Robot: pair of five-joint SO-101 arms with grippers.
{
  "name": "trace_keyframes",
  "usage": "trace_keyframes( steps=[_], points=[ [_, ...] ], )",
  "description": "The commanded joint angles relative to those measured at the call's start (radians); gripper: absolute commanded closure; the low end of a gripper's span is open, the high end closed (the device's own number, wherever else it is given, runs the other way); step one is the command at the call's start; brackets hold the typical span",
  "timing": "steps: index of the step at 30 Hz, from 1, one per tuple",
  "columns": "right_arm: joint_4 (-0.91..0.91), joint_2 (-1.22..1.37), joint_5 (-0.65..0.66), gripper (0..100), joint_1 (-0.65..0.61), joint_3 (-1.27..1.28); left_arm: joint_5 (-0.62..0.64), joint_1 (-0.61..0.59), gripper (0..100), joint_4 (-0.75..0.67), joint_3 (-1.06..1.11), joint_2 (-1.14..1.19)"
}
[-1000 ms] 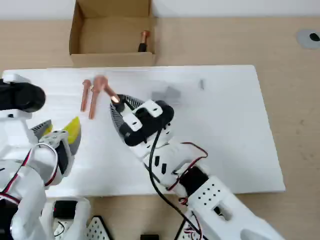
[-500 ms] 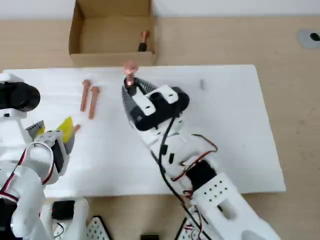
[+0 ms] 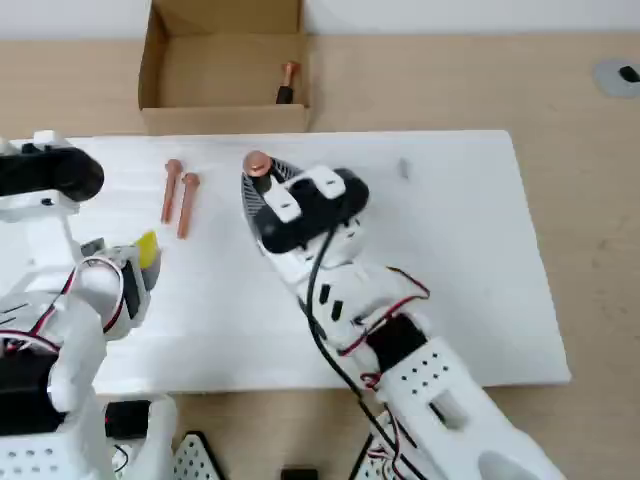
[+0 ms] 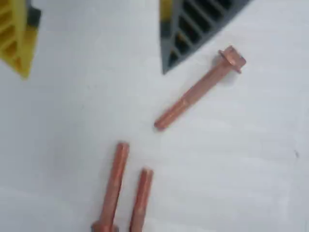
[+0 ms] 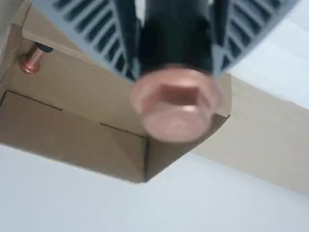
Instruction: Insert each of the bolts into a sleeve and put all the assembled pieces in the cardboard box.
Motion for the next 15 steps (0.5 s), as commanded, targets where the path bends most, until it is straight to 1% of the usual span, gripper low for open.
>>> trace_keyframes(
  steps=[1,3,5,8,11,15],
  points=[
    [-0.012,0.064,0.003,98.9,0.047,-0.174,-0.005,-0.014,81,-0.048,0.005,0.002],
    [-0.012,0.153,0.000,98.9,0.082,-0.263,-0.002,-0.014,81,-0.081,0.020,0.005],
    [-0.012,0.277,0.000,98.9,0.116,-0.367,0.015,-0.014,81,-0.147,0.057,0.008],
    [-0.011,0.484,-0.041,98.9,0.159,-0.535,0.044,-0.014,81,-0.252,0.126,0.050],
    [-0.009,0.690,-0.048,98.9,0.179,-0.728,0.058,-0.018,81,-0.322,0.155,0.170],
    [-0.006,0.958,-0.044,98.9,0.208,-1.024,0.092,-0.101,81,-0.376,0.118,0.358]
  ],
)
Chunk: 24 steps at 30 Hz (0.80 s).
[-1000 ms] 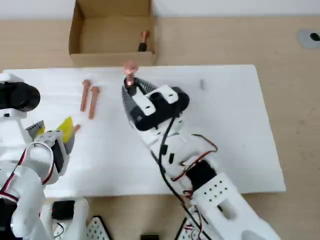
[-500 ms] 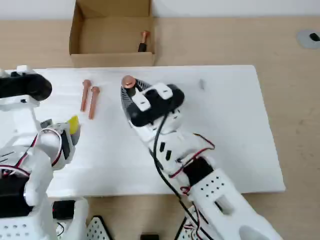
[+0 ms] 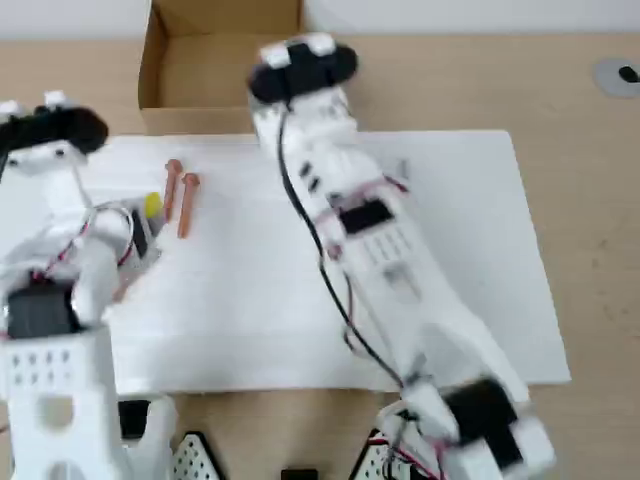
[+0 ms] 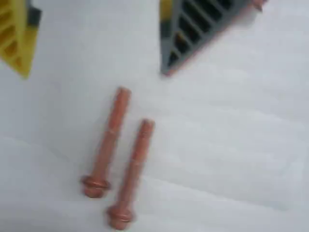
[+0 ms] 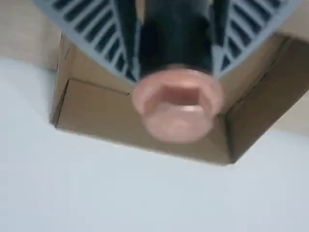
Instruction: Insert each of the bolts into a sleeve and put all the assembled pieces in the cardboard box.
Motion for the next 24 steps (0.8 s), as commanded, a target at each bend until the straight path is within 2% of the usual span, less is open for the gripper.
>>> trace_keyframes(
  steps=[1,5,8,13,17,22,24],
  points=[
    [-0.006,0.226,-0.009,98.9,0.047,-0.358,0.025,-0.074,81,-0.043,-0.044,0.142],
    [-0.005,0.518,0.005,98.9,0.085,-0.654,0.026,-0.150,81,-0.044,-0.094,0.242],
    [-0.005,0.736,0.081,98.9,0.094,-0.866,0.025,-0.184,81,-0.074,-0.097,0.275],
    [-0.005,1.078,0.164,98.9,0.094,-1.225,0.032,-0.183,81,-0.100,-0.098,0.321],
    [-0.005,1.333,0.224,98.6,0.094,-1.532,0.109,-0.180,81,-0.103,-0.114,0.392],
    [0.028,1.577,0.324,97.9,0.093,-1.830,0.133,-0.178,81,-0.095,-0.207,0.570],
    [0.095,1.626,0.330,93.6,0.093,-1.910,0.133,-0.178,81,-0.094,-0.264,0.653]
  ],
)
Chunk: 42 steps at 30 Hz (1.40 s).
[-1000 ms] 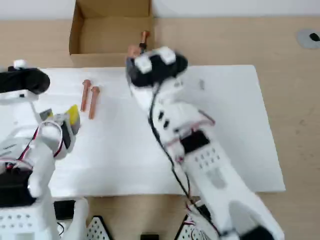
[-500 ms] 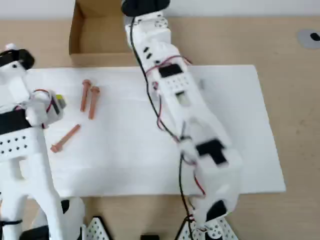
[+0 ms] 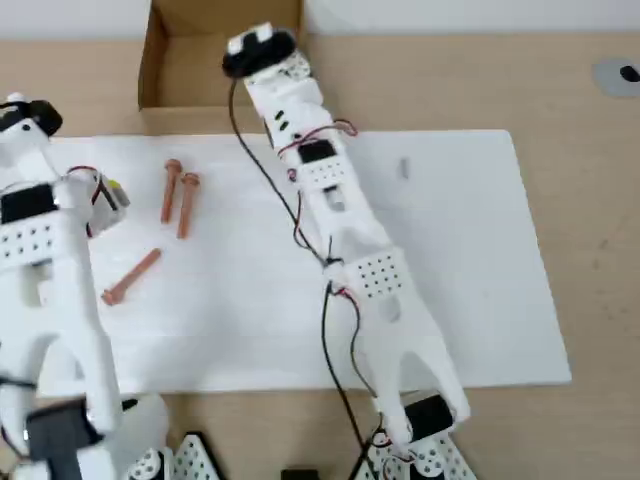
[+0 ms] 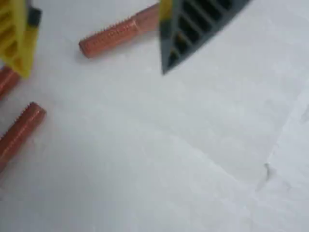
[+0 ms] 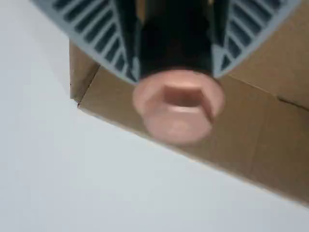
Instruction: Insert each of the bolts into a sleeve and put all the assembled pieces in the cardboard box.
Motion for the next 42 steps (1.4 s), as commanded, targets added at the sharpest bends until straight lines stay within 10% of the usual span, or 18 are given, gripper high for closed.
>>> trace_keyframes(
  steps=[1,21,42],
  points=[
    [0.089,0.042,0.025,90.8,0.007,-0.226,0.006,-0.008,81,-0.005,-0.141,0.114],
    [0.301,0.048,0.023,84.0,0.038,-0.404,-0.204,0.172,81,0.482,-1.008,0.766],
    [1.016,-0.407,-0.350,84.0,0.157,-0.403,-0.247,0.207,81,0.497,-1.353,1.113]
  ],
)
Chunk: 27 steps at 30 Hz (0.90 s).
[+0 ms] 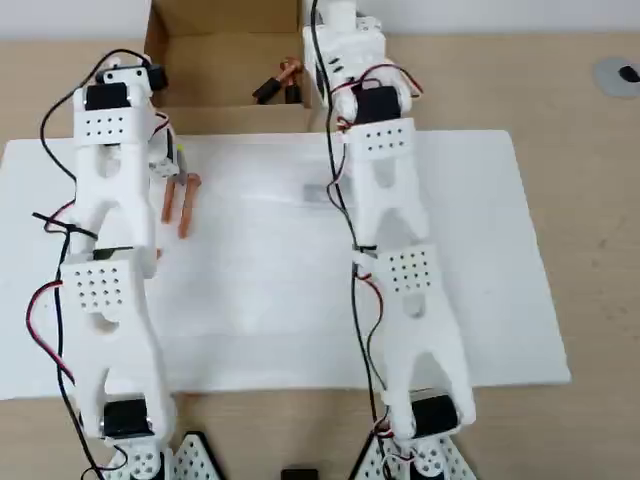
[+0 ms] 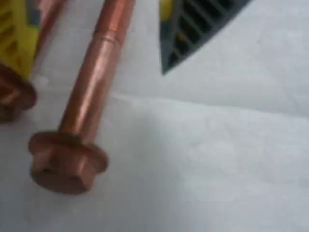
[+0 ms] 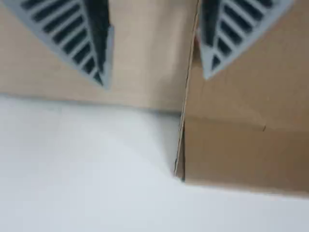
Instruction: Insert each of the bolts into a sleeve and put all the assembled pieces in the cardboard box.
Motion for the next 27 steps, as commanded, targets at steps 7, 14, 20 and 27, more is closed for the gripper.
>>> trace_keyframes(
  steps=[7,14,20,27],
  points=[
    [0.117,-0.191,-0.009,84.2,0.019,-0.048,-0.081,0.008,81,0.002,-0.043,-0.012],
    [0.186,-0.206,-0.009,84.2,0.019,-0.048,-0.091,0.012,81,-0.017,-0.021,0.053],
    [0.299,-0.229,-0.009,84.2,0.019,-0.050,-0.092,0.012,81,-0.066,-0.032,0.143],
    [0.354,-0.283,-0.009,84.2,0.019,-0.048,-0.087,0.015,81,-0.054,-0.123,0.140]
  ],
)
